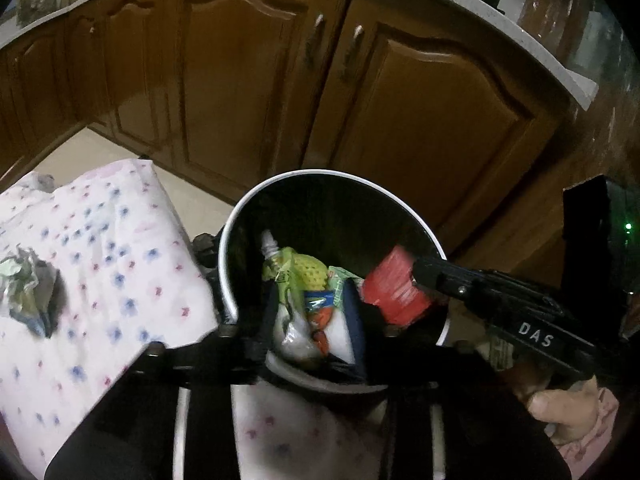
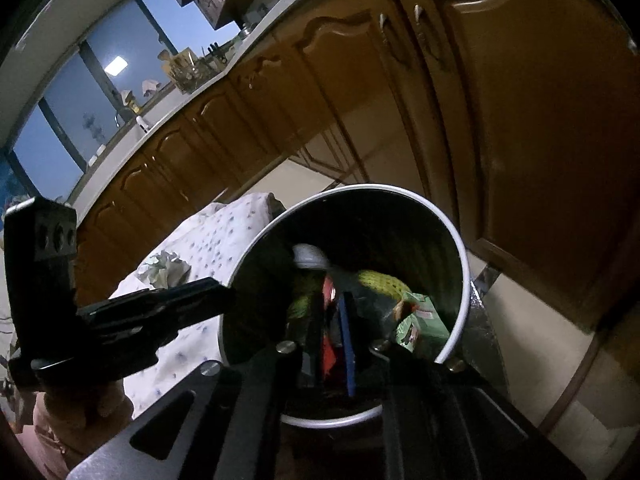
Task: Collect trash
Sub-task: 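Carry the pouch and red bag over the bin and release both inside, then grasp the white milk carton with the left tool while the right tool grasps crumpled foil paper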
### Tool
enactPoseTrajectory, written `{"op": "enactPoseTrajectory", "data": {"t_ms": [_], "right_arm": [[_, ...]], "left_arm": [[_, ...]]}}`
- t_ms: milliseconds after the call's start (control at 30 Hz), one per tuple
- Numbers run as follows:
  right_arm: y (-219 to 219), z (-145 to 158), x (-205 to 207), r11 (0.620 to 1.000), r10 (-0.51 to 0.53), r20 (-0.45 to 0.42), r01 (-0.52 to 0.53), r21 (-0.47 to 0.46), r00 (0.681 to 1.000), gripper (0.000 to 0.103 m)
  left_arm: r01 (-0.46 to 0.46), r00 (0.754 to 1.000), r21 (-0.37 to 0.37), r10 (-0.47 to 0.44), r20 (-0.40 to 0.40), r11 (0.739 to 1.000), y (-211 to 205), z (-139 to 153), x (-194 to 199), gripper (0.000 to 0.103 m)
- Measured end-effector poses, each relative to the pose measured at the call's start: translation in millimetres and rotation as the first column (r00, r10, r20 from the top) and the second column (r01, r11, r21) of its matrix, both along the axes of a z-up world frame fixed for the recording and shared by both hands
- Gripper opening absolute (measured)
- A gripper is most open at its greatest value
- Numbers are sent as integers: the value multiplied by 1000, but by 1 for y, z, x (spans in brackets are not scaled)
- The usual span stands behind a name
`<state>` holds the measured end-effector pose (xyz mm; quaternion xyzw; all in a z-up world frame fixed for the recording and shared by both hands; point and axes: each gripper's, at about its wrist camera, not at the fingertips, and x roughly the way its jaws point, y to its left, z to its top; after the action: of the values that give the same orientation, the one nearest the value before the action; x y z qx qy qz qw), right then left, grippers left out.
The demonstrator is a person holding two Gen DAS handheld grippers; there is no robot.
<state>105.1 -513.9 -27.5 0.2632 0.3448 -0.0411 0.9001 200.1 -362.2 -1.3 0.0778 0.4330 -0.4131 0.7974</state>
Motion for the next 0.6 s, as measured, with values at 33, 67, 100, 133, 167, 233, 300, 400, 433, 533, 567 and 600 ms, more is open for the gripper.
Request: {"op": "enactPoseTrajectory", "data": {"t_ms": [33, 67, 100, 133, 167, 233, 300, 400, 433, 533, 567, 600], "right_arm": [[-1, 0, -1, 1000, -3, 6, 3, 5, 1000, 30], [-1, 1, -3, 1000, -8, 13, 8, 5, 1000, 40], [0, 2, -2, 1000, -11, 17, 11, 4, 1000, 42], [0, 3, -4, 1000, -14, 21, 14, 5, 1000, 42], [-1, 4, -5, 1000, -17, 24, 17, 8, 1000, 42], [1, 6, -8, 1000, -23, 35, 23, 10, 999, 42], [4, 9, -10, 1000, -23, 46, 23, 12, 999, 42], [16, 13, -17, 1000, -17, 64, 16, 8, 998, 46], [19, 13, -19, 1000, -12, 70, 12, 7, 997, 48], [36, 19, -24, 1000, -3, 102, 3, -2, 995, 55], [42, 21, -25, 1000, 4, 114, -4, -3, 993, 58], [48, 23, -25, 1000, 12, 124, -12, -2, 992, 65]], "left_arm": [[-4, 1000, -3, 4, -2, 1000, 3, 0, -1, 35], [-8, 1000, -7, 8, -7, 1000, 7, 0, -2, 35], [-15, 1000, -15, 14, -14, 1000, 11, 0, -3, 35], [-24, 999, -21, 23, -22, 1000, 17, -1, -3, 35], [-31, 999, -27, 31, -28, 999, 21, -1, -4, 35], [-50, 998, -46, 48, -41, 998, 36, 0, -8, 35], [-71, 997, -63, 69, -46, 995, 50, 0, -12, 40], [-119, 993, -83, 117, -33, 989, 79, 2, -19, 48], [-141, 990, -85, 138, -31, 986, 90, 2, -21, 51], [-212, 977, -98, 207, -56, 972, 126, -2, -25, 61], [-237, 971, -100, 231, -67, 966, 136, -4, -25, 67], [-268, 962, -99, 260, -81, 958, 149, -6, -25, 70]]}}
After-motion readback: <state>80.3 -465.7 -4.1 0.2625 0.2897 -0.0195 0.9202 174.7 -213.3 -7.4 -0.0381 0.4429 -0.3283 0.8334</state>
